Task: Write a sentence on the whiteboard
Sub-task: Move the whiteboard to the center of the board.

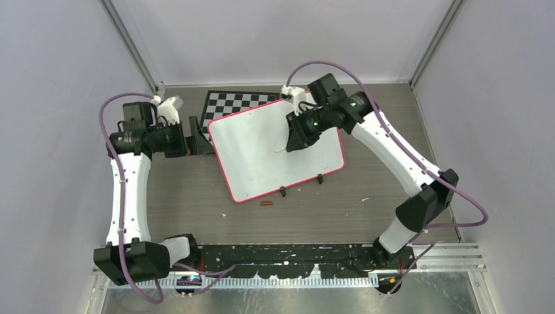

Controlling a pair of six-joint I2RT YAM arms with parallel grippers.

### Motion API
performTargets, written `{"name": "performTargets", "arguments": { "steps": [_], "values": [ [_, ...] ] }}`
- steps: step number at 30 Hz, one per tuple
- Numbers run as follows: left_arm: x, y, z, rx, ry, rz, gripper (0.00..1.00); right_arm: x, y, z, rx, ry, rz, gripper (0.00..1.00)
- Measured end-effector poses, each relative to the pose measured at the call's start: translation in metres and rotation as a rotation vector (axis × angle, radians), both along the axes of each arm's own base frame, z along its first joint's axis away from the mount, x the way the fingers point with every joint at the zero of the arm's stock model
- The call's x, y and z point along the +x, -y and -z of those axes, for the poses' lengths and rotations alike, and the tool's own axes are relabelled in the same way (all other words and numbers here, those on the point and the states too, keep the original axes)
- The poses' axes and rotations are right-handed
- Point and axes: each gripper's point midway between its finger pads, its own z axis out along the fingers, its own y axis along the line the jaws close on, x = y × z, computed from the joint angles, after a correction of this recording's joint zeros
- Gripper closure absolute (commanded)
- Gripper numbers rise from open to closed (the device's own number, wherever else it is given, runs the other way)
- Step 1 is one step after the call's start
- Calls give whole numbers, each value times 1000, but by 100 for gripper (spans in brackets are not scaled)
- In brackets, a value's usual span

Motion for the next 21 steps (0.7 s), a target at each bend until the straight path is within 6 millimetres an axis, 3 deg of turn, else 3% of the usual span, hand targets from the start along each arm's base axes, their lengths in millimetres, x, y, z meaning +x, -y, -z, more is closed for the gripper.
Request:
{"name": "performTargets", "arguments": {
  "steps": [4, 10, 18, 21],
  "values": [
    [12, -6, 5, -84, -10, -31, 0, -4, -18, 13, -44, -6, -56, 100],
    [28, -13, 22, -135, 3, -88, 0, -6, -30, 4, -43, 27, -97, 100],
    [25, -12, 33, -122, 72, -80, 0, -13, -37, 6, -57, 47, -129, 100],
    [28, -9, 34, -137, 65, -49, 0, -12, -43, -4, -69, 70, -155, 100]
  ]
}}
